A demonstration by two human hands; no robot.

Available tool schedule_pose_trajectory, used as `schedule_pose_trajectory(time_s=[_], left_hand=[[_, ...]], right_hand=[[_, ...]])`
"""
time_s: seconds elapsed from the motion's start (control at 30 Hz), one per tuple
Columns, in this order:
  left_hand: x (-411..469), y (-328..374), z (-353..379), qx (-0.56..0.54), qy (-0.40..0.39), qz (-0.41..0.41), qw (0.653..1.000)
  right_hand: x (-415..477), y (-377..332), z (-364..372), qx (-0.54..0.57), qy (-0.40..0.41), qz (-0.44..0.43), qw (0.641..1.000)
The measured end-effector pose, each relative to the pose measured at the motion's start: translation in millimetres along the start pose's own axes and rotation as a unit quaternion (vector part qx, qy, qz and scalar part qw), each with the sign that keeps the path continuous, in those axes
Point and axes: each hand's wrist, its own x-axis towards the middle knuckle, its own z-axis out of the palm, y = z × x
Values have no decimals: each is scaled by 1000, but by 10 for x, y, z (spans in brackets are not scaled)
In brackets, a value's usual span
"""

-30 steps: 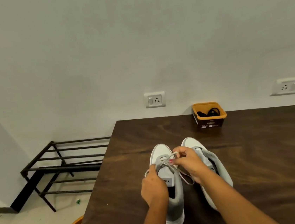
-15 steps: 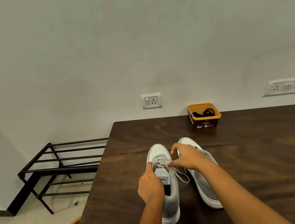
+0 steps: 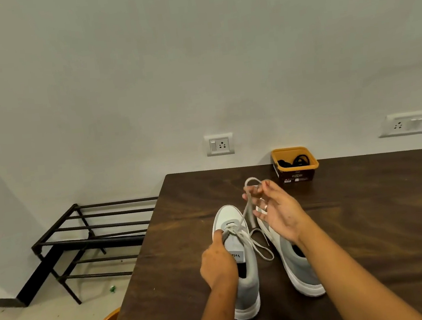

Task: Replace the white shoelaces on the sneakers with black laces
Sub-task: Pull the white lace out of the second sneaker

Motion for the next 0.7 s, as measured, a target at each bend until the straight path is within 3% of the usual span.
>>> schedule_pose_trajectory(time_s=[0.03,0.1,0.23,0.37,0.5,0.7], left_hand=[[0,0,-1,2,0,0,1000],[-2,6,-5,7,-3,4,1000],[8,14,-23,33,-8,66,997],[118,69,-58,81,-27,128,988],[208,141,-77,79,-54,117,988],[326,219,-22,145,-90,105,980]], right_hand=[[2,-33,-7,57,10,1,998],[35,-59,-14,70,48,0,996],[164,-21,-46,-68,110,4,992],[299,5,-70,-175,112,-20,978],[387,143,-144,-417,86,52,903],[160,580,-74,-510,-11,105,853]])
